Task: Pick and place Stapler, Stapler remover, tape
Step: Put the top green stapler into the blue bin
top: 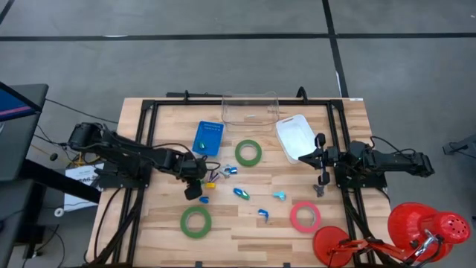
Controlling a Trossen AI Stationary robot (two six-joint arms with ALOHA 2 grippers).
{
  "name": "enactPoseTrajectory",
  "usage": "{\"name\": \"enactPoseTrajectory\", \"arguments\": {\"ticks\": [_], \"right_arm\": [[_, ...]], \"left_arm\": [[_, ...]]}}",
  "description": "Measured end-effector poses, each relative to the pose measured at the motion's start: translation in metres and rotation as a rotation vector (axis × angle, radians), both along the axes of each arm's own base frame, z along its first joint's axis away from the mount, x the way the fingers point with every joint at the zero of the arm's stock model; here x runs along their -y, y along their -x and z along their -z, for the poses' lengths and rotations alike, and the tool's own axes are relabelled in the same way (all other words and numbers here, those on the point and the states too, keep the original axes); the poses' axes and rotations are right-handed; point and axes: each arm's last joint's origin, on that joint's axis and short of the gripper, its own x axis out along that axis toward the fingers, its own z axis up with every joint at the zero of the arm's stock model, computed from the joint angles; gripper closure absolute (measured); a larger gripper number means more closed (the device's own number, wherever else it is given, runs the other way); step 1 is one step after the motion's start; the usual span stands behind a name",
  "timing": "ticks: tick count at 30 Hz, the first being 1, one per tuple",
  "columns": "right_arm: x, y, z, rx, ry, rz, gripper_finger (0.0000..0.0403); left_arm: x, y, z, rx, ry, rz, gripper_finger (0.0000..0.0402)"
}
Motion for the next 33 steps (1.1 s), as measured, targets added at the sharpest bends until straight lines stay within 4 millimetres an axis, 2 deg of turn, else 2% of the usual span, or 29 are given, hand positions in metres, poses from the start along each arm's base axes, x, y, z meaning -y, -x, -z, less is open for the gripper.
{"name": "enactPoseTrajectory", "arguments": {"ticks": [7,13,18,22,33], "right_arm": [[0.000,0.000,0.000,0.000,0.000,0.000,0.0402],[0.000,0.000,0.000,0.000,0.000,0.000,0.0402],[0.000,0.000,0.000,0.000,0.000,0.001,0.0402],[0.000,0.000,0.000,0.001,0.000,0.000,0.0402],[0.000,0.000,0.000,0.000,0.000,0.000,0.0402]], "left_arm": [[0.002,0.000,0.000,0.007,-0.029,0.021,0.0181],[0.002,0.000,0.000,0.015,-0.076,0.013,0.0134],[0.007,0.001,0.000,0.013,-0.092,0.072,0.0100],[0.013,0.002,0.000,0.014,-0.113,0.137,0.0098],[0.011,0.011,0.014,0.003,-0.121,0.132,0.0112]]}}
